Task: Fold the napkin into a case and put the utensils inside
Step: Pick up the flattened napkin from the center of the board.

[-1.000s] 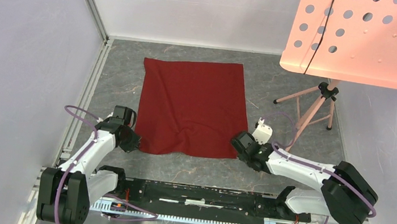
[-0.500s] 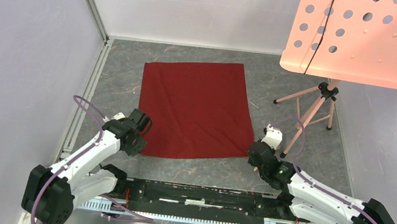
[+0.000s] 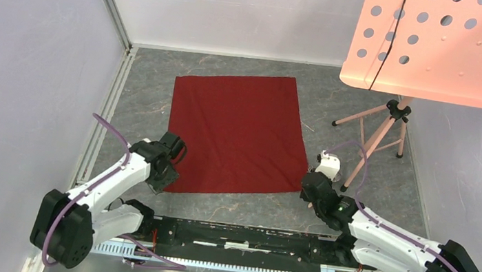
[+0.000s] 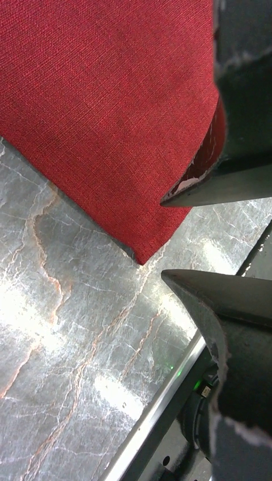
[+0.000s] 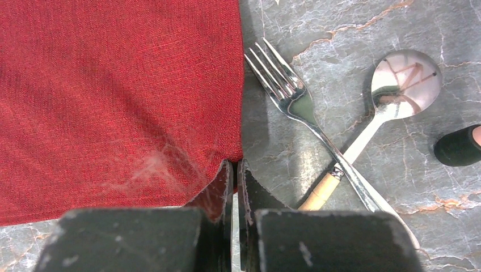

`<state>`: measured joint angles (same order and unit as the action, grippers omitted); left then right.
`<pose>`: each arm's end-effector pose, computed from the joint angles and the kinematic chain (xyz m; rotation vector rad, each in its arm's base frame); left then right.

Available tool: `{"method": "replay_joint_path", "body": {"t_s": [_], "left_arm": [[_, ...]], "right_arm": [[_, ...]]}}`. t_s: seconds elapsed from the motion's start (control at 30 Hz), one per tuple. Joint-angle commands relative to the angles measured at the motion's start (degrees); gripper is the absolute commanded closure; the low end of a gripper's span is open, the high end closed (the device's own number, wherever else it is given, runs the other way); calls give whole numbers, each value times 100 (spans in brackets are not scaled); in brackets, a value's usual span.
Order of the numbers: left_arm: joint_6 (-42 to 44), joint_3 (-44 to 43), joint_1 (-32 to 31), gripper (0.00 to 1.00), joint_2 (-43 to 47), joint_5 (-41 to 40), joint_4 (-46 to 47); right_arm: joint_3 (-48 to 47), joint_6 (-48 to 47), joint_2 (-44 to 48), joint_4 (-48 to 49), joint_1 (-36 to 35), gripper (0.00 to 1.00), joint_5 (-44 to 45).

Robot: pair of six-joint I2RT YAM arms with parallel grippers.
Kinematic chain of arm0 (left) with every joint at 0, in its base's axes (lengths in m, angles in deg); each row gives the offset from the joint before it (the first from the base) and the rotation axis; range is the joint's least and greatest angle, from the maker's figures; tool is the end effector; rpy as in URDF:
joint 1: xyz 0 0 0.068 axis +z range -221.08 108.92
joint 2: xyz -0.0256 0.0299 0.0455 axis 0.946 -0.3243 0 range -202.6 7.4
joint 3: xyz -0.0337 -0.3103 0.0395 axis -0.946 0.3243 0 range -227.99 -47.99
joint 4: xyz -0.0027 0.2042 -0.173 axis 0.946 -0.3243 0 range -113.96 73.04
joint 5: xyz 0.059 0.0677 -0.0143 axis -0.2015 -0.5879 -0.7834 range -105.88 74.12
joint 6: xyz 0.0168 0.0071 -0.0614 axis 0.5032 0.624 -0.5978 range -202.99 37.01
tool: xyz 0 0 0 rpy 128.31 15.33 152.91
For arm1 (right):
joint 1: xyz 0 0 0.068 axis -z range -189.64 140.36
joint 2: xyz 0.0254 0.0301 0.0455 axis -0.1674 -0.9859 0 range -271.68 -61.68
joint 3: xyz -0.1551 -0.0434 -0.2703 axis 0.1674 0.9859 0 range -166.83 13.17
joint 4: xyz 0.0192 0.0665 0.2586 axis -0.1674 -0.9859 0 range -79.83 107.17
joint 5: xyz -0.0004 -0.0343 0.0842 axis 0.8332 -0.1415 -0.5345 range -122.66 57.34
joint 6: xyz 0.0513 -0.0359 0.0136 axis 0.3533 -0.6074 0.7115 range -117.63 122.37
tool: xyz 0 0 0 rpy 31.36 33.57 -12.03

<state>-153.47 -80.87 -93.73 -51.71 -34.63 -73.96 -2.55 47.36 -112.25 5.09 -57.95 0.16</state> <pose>0.1250 -0.0348 0.1994 -1.1669 2.5639 0.1987 0.1163 0.0903 0.1716 0.1939 2.2300 0.1887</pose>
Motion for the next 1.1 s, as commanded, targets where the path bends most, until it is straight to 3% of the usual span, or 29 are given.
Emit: {"method": "replay_joint_path", "body": {"t_s": [0.0,0.4,0.73,1.0,1.07], "left_arm": [[-154,-70,-33,50,-272,-99,388],[-349,230,71,46,-371,-462,628],[-845,404,109,48,-345,53,918],[-878,664,170,66,-328,-217,1401],[-666,508,195,75,-373,-372,1286]], "right_arm": [[0,-120,147,116,15,100,48],[-14,-149,354,-24,14,100,14],[-84,-94,545,-59,15,100,-61],[-237,-157,751,-242,15,100,36],[-258,-197,790,-261,15,100,62]]}}
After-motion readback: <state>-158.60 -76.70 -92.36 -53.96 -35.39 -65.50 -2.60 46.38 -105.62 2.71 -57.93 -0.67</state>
